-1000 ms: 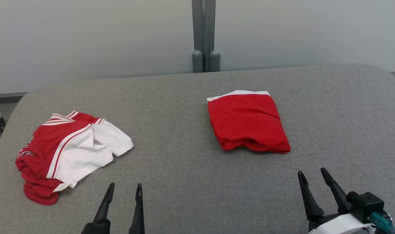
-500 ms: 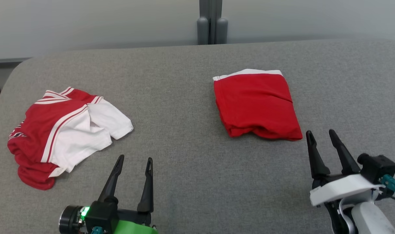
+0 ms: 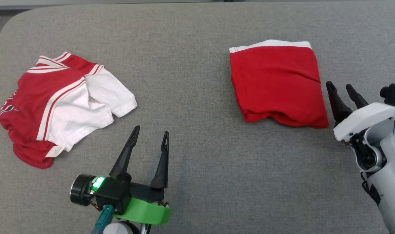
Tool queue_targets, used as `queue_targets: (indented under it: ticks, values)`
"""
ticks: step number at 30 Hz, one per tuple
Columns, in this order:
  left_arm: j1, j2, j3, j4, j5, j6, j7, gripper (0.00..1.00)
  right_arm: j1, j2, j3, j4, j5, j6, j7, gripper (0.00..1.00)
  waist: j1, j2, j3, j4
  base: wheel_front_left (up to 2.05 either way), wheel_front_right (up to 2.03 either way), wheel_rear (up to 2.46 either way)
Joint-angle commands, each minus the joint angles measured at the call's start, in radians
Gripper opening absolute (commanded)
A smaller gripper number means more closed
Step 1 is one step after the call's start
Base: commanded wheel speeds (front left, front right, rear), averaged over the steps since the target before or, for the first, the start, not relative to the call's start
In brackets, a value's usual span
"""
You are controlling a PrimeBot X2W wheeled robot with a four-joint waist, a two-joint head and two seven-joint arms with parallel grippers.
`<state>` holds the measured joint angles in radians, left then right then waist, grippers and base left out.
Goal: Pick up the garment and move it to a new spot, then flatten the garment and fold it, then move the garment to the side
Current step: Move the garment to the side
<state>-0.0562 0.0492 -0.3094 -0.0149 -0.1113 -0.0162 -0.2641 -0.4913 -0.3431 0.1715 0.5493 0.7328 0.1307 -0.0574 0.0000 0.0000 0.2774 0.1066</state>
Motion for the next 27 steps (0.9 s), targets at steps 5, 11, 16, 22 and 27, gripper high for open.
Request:
queue_targets:
  ticks: [5, 11, 16, 22, 27]
  values:
    - [-0.042, 0.002, -0.018, 0.005, -0.010, 0.007, 0.000, 1.00, -0.086, -0.046, 0.040, 0.076, 0.061, 0.000, 0.104, 1.00, 0.0000, 0.0000, 0.077, 0.052, 0.00, 0.00, 0.00]
    - [-0.057, 0.002, -0.028, 0.006, -0.020, 0.017, 0.000, 1.00, -0.115, -0.058, 0.100, 0.122, 0.105, 0.000, 0.150, 0.50, 0.0000, 0.0000, 0.090, 0.056, 0.00, 0.00, 0.00]
    - [-0.067, 0.002, -0.022, -0.001, -0.013, 0.017, 0.000, 1.00, -0.136, -0.075, 0.148, 0.134, 0.120, -0.001, 0.137, 0.00, 0.0000, 0.0000, 0.110, 0.039, 0.00, 0.00, 0.00]
    - [-0.084, 0.002, 0.001, -0.015, 0.011, 0.000, 0.000, 1.00, -0.149, -0.161, 0.188, 0.113, 0.095, -0.002, 0.091, 0.00, 0.0000, 0.0000, 0.152, -0.016, 0.00, 0.00, 0.00]
    - [-0.104, 0.003, 0.018, -0.028, 0.042, -0.028, 0.000, 1.00, -0.157, -0.246, 0.204, 0.072, 0.077, -0.001, 0.059, 0.00, 0.0000, 0.0000, 0.197, -0.082, 0.00, 0.00, 0.00]
